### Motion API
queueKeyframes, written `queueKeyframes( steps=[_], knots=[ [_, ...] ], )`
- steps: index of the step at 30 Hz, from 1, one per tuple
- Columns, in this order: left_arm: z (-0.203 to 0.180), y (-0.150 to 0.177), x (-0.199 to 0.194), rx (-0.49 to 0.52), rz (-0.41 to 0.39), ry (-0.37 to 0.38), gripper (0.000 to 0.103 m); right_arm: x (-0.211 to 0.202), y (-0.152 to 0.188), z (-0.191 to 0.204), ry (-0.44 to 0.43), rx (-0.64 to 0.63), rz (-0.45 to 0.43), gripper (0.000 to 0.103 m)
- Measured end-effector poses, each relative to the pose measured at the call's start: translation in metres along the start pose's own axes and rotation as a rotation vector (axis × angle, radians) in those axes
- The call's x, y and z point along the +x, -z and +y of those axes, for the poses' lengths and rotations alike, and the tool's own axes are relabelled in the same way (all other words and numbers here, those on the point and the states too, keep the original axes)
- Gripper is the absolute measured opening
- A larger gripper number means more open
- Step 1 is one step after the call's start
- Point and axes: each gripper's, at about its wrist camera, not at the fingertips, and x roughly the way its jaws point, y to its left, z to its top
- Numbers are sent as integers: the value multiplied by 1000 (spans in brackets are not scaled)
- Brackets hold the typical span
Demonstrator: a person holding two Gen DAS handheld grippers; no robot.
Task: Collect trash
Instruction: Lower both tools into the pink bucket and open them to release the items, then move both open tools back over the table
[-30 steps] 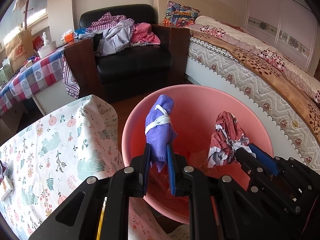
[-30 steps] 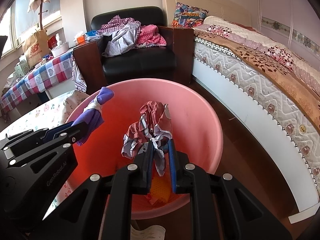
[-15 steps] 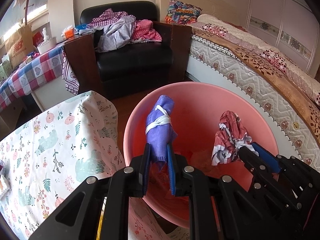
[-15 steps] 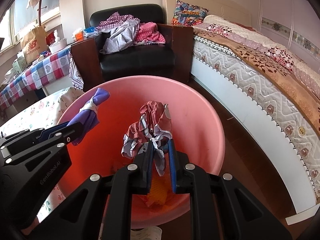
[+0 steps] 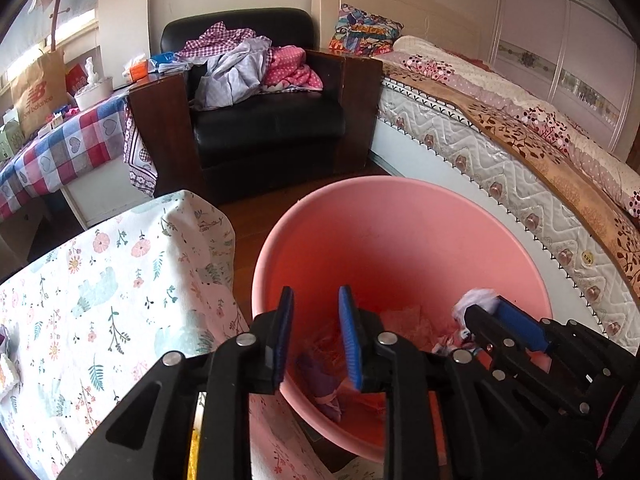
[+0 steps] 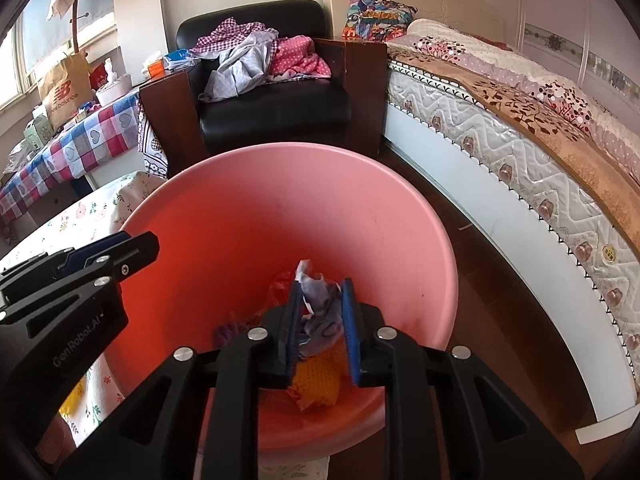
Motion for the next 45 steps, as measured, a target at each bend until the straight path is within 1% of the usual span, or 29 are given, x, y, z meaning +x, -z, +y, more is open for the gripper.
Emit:
queueKeyframes(
  steps=[2,8,20,24,25,28,37,40,45],
  knots=[
    [1,-1,-3,-4,-5,0,27,-2,0,0,0,-4,-8,24],
    [1,-5,-17,-15,-30,-7,27,-11,-1,1,-11,-4,-25,24],
    [4,-4,-64,-30,-93,-10,28,-47,0,5,-63,-18,-76,25],
    [5,-3,-82,-32,-116,-13,31,-58,2,10,-80,-28,-90,26],
    [6,-2,-86,-32,-123,-16,32,-61,3,11,-84,-30,-94,27],
    [7,-1,-96,-35,-135,-18,32,-69,5,14,-96,-34,-107,36],
    [9,7,-126,-39,-166,-19,34,-91,12,23,-116,-60,-131,38],
    [12,12,-136,-38,-175,-21,39,-99,16,27,-128,-69,-135,38],
    [24,27,-156,-45,-183,-21,42,-109,26,38,-160,-88,-127,38]
  ],
)
